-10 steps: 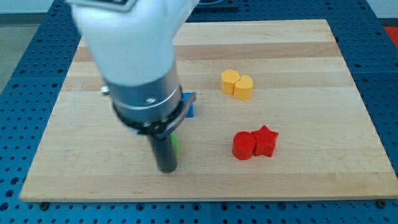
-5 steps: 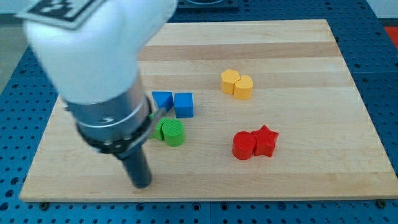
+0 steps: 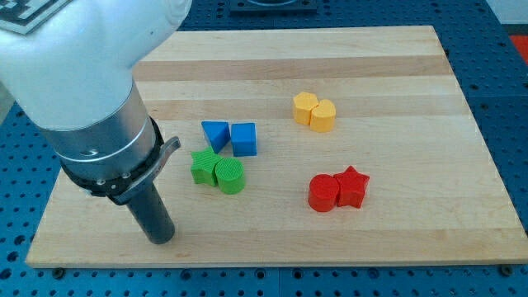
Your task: Push the green blocks into the blue cube
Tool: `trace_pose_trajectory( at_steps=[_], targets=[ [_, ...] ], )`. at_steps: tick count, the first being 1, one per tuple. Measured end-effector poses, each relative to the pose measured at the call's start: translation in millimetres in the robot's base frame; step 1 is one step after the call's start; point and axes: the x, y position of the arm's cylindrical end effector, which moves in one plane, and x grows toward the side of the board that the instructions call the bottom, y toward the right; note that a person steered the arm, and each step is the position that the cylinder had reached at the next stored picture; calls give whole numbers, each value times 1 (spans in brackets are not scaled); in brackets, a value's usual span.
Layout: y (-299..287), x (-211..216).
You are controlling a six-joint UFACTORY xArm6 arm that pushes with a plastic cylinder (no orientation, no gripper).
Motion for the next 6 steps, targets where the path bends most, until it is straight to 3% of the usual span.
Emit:
trace_pose_trajectory(
  at_steps=[4, 5, 6],
  targets=[
    [-4, -6],
    [2, -79],
    [2, -79]
  ],
)
